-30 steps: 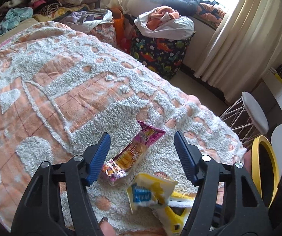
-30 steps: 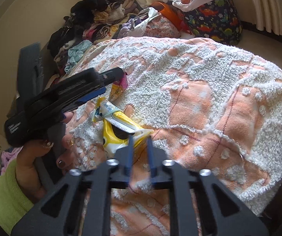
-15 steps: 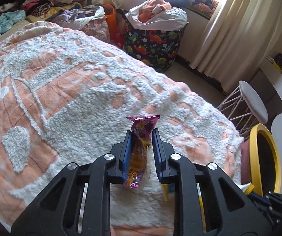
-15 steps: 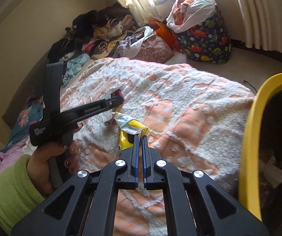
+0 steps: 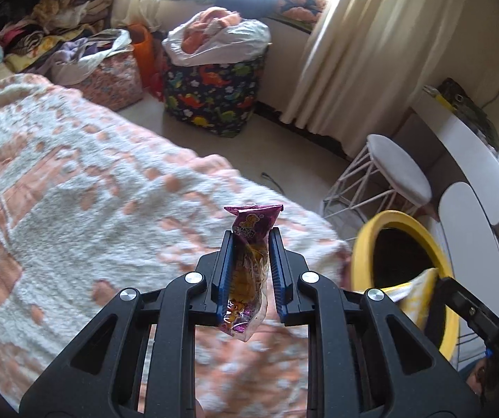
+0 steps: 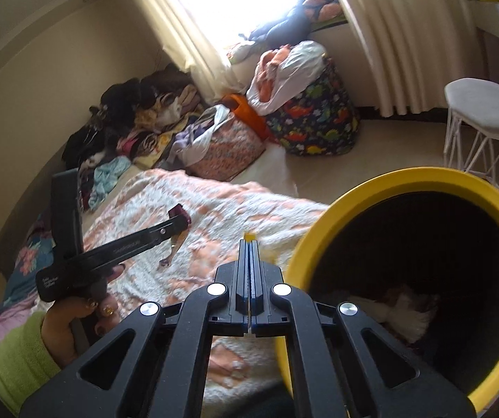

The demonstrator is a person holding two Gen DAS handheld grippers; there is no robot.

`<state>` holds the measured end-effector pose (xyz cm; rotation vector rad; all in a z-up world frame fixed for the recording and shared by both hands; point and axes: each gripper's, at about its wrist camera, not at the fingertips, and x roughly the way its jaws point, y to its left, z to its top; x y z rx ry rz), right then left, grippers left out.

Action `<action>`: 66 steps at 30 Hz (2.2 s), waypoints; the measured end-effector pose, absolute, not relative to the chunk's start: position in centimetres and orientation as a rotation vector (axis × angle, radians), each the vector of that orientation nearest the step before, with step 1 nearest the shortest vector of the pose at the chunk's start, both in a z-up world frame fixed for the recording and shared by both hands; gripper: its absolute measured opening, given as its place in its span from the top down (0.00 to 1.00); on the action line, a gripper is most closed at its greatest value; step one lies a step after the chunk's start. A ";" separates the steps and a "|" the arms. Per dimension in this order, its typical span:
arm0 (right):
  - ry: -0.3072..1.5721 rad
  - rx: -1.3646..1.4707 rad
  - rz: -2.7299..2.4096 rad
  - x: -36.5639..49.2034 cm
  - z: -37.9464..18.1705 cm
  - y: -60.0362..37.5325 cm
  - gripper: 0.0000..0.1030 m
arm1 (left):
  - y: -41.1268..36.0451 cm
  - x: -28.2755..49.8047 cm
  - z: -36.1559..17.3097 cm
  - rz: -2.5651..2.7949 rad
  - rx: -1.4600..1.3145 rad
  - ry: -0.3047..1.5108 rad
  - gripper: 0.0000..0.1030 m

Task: Collect trash

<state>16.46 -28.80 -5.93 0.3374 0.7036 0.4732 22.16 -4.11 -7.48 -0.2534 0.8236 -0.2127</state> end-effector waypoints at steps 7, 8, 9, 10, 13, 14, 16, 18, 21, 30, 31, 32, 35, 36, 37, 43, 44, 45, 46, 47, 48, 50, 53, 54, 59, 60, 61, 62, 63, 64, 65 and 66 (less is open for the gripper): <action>0.651 0.409 0.365 15.8 -5.5 -34.4 0.99 | -10.2 21.5 -6.3 -0.338 -0.206 0.818 0.86; 0.652 0.421 0.356 15.9 -5.6 -35.0 0.99 | -10.8 21.3 -6.3 -0.353 -0.195 0.817 0.86; 0.654 0.442 0.353 16.0 -5.8 -35.6 0.99 | -11.5 21.1 -6.3 -0.364 -0.182 0.816 0.86; 0.657 0.456 0.354 15.8 -5.9 -36.1 0.99 | -12.2 21.0 -6.3 -0.376 -0.172 0.817 0.86; 0.677 0.458 0.388 15.5 -6.1 -36.3 0.99 | -13.5 20.5 -6.5 -0.402 -0.155 0.825 0.86; 0.680 0.445 0.402 15.3 -6.1 -36.0 0.99 | -13.6 20.4 -6.6 -0.410 -0.158 0.828 0.86; 0.691 0.418 0.417 14.9 -6.1 -35.4 0.99 | -13.9 20.1 -6.7 -0.422 -0.163 0.833 0.86; 0.704 0.405 0.415 14.5 -6.2 -34.9 0.93 | -14.4 19.9 -6.6 -0.452 -0.155 0.830 0.86; 0.721 0.425 0.362 14.4 -6.5 -35.4 0.64 | -15.5 19.6 -6.7 -0.491 -0.140 0.842 0.86; 0.748 0.438 0.237 13.7 -7.5 -38.1 0.53 | -18.8 19.1 -7.3 -0.559 -0.107 0.868 0.86; 0.748 0.440 0.229 13.7 -7.6 -38.3 0.52 | -19.1 19.1 -7.3 -0.566 -0.105 0.869 0.86; 0.747 0.440 0.220 13.5 -7.6 -38.5 0.50 | -19.2 19.1 -7.3 -0.570 -0.101 0.868 0.86; 0.738 0.444 0.200 12.9 -7.6 -39.1 0.45 | -19.8 19.0 -7.3 -0.584 -0.092 0.871 0.85; 0.735 0.446 0.198 12.8 -7.5 -39.2 0.42 | -19.9 19.0 -7.3 -0.585 -0.089 0.872 0.85; 0.732 0.447 0.195 12.8 -7.5 -39.3 0.41 | -20.1 19.0 -7.3 -0.584 -0.085 0.873 0.84; 0.715 0.443 0.167 12.2 -7.2 -39.9 0.32 | -20.3 18.8 -7.3 -0.578 -0.079 0.872 0.63; 0.713 0.441 0.163 12.2 -7.1 -40.0 0.31 | -20.2 18.7 -7.2 -0.576 -0.080 0.870 0.59; 0.710 0.439 0.158 12.0 -7.0 -40.0 0.29 | -20.1 18.7 -7.2 -0.574 -0.080 0.867 0.57; 0.706 0.437 0.152 11.8 -6.9 -40.1 0.28 | -20.0 18.6 -7.1 -0.571 -0.081 0.865 0.53; 0.703 0.435 0.149 11.7 -6.8 -40.1 0.28 | -19.9 18.5 -7.0 -0.569 -0.084 0.862 0.49; 0.700 0.432 0.146 11.6 -6.7 -40.1 0.27 | -19.8 18.4 -7.0 -0.567 -0.085 0.860 0.47; 0.694 0.426 0.139 11.3 -6.6 -40.3 0.25 | -19.6 18.2 -6.8 -0.562 -0.086 0.853 0.40; 0.689 0.420 0.131 11.0 -6.6 -40.4 0.22 | -19.2 17.9 -6.5 -0.547 -0.085 0.844 0.28; 0.689 0.417 0.129 10.9 -6.6 -40.4 0.21 | -19.1 17.8 -6.5 -0.542 -0.086 0.841 0.26; 0.688 0.397 0.123 10.8 -6.6 -40.0 0.17 | -18.3 17.5 -6.2 -0.512 -0.085 0.828 0.11; 0.686 0.391 0.122 10.8 -6.5 -39.9 0.16 | -18.1 17.5 -6.1 -0.506 -0.088 0.827 0.11; 0.685 0.387 0.121 10.8 -6.5 -39.9 0.15 | -17.7 17.4 -6.1 -0.495 -0.093 0.827 0.11; 0.682 0.382 0.120 10.7 -6.4 -39.8 0.14 | -17.5 17.4 -6.1 -0.486 -0.097 0.827 0.11; 0.679 0.377 0.119 10.7 -6.4 -39.7 0.13 | -17.2 17.3 -6.1 -0.476 -0.101 0.826 0.11; 0.678 0.372 0.118 10.6 -6.3 -39.6 0.12 | -16.8 17.2 -6.1 -0.463 -0.107 0.826 0.11; 0.674 0.363 0.115 10.5 -6.3 -39.4 0.11 | -16.5 17.2 -6.0 -0.456 -0.110 0.826 0.11; 0.671 0.355 0.114 10.4 -6.2 -39.2 0.10 | -16.2 17.0 -6.0 -0.445 -0.113 0.825 0.11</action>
